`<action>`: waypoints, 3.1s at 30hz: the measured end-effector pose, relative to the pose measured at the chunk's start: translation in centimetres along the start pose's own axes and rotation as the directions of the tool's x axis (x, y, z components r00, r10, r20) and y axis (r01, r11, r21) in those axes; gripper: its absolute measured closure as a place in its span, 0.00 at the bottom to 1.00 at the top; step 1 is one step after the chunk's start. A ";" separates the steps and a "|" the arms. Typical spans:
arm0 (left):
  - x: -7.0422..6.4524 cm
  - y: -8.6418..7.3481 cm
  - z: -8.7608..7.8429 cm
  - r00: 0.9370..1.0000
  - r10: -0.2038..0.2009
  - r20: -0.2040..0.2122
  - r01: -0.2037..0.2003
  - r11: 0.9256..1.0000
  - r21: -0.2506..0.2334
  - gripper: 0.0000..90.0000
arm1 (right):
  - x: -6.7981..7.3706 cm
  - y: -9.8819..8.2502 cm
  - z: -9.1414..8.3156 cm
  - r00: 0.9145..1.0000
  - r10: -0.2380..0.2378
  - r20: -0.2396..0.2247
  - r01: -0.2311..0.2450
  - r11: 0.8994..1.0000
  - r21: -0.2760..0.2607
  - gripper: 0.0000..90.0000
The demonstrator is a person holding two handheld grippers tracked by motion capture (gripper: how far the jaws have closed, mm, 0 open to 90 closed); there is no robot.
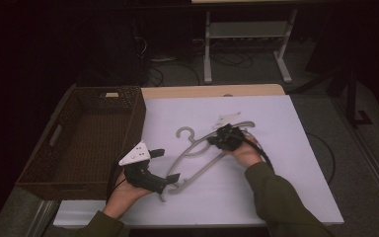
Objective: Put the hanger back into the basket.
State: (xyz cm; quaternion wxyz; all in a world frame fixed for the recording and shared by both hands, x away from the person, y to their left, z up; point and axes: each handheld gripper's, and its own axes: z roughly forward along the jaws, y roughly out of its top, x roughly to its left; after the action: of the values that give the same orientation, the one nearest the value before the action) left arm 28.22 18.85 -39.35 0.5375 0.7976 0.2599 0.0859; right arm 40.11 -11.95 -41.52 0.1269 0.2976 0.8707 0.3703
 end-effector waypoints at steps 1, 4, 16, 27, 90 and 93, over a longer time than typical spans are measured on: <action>0.0 0.0 0.0 1.000 -0.001 -0.001 0.001 1.000 0.004 0.00 | -1.2 -0.5 -0.3 1.000 0.016 0.026 -0.016 1.000 0.001 1.00; 0.1 -0.1 0.1 1.000 -0.006 -0.003 0.006 1.000 0.001 0.00 | -3.7 -1.7 -1.0 0.994 0.071 0.080 -0.072 0.997 0.005 1.00; 0.2 -0.2 0.1 1.000 0.006 -0.006 -0.006 1.000 0.005 0.00 | -5.5 -3.4 -0.6 0.986 0.123 0.114 -0.133 0.988 0.085 1.00; 0.3 -0.4 0.2 1.000 -0.009 -0.006 0.009 1.000 0.009 0.00 | -2.6 -6.2 -3.5 0.994 0.069 0.084 -0.083 0.983 0.166 1.00; 2.8 0.8 6.4 0.999 0.019 -0.031 -0.011 0.972 0.235 0.07 | 2.7 -8.1 -5.1 0.998 0.064 0.011 -0.065 0.989 0.133 1.00; 3.1 0.9 7.3 0.999 0.029 -0.037 -0.017 0.962 0.271 0.08 | 2.7 -8.1 -5.1 0.998 0.063 0.010 -0.063 0.989 0.133 1.00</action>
State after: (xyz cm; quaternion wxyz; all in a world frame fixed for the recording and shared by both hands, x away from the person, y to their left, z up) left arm 34.24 14.20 -41.95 0.4172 0.8645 0.2708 0.0721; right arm 32.33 -17.65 -43.83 0.0976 0.3339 0.8832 0.3145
